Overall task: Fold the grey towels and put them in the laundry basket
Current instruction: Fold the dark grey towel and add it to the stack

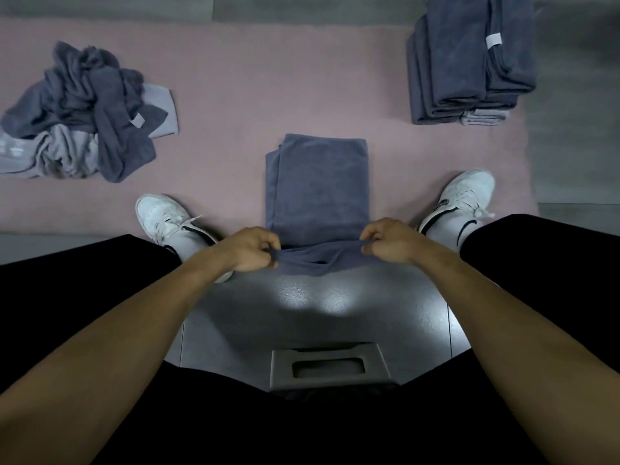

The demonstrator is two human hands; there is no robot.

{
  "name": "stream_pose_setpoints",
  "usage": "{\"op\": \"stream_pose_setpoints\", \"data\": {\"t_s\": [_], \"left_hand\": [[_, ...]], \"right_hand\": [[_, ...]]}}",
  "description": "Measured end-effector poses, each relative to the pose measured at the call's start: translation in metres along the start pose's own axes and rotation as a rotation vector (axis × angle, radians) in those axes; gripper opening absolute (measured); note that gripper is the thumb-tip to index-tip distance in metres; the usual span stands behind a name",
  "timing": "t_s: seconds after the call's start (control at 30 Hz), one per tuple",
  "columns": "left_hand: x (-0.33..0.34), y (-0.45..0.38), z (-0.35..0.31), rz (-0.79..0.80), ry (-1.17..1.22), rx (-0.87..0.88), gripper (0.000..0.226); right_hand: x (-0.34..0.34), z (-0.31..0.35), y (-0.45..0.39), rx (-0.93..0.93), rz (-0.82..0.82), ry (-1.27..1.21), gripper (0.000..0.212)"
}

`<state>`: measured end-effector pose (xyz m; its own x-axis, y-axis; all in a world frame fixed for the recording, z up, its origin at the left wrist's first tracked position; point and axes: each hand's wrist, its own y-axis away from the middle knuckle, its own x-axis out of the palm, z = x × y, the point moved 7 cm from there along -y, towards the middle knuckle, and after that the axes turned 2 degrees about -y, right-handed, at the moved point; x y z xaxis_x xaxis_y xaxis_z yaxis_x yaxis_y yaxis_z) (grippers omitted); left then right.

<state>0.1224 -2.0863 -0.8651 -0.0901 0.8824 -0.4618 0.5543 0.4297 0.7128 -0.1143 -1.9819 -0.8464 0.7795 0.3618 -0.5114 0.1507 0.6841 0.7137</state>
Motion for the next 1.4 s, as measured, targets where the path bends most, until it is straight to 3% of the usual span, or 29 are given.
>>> {"op": "stream_pose_setpoints", "data": {"t_s": [0.17, 0.37, 0.53, 0.77, 0.9, 1.1, 1.17, 1.27, 1.33, 1.4], "left_hand": [[-0.041, -0.022, 0.002, -0.361, 0.466, 0.072, 0.027], [-0.092, -0.074, -0.009, -0.592, 0.628, 0.061, 0.017], [-0.119, -0.134, -0.006, -0.613, 0.584, -0.058, 0.005], [-0.129, -0.192, 0.005, -0.673, 0.303, -0.197, 0.02], [-0.121, -0.208, 0.016, -0.698, 0.325, -0.228, 0.023], [-0.116, -0.202, 0.011, -0.829, 0.469, -0.28, 0.022], [-0.117, -0.19, 0.001, -0.897, 0.36, -0.247, 0.023], [-0.106, -0.172, -0.027, -0.945, -0.076, 0.006, 0.046], [-0.074, -0.17, -0.042, -0.816, -0.336, 0.158, 0.058], [-0.046, -0.176, -0.041, -0.658, -0.455, 0.19, 0.064]], "right_hand": [[-0.036, 0.001, -0.026, -0.019, -0.306, -0.342, 0.008], [-0.08, 0.011, -0.086, 0.02, -0.484, -0.476, 0.022], [-0.103, 0.016, -0.143, 0.044, -0.534, -0.396, 0.02], [-0.106, 0.004, -0.202, 0.096, -0.508, -0.231, 0.028], [-0.103, -0.007, -0.215, 0.119, -0.52, -0.035, 0.035], [-0.099, -0.009, -0.219, 0.17, -0.557, 0.013, 0.035], [-0.1, -0.004, -0.211, 0.135, -0.624, 0.025, 0.034], [-0.092, 0.012, -0.194, -0.079, -0.719, 0.189, 0.049], [-0.068, 0.026, -0.185, -0.259, -0.654, 0.355, 0.057], [-0.035, 0.033, -0.183, -0.414, -0.521, 0.482, 0.06]]}}
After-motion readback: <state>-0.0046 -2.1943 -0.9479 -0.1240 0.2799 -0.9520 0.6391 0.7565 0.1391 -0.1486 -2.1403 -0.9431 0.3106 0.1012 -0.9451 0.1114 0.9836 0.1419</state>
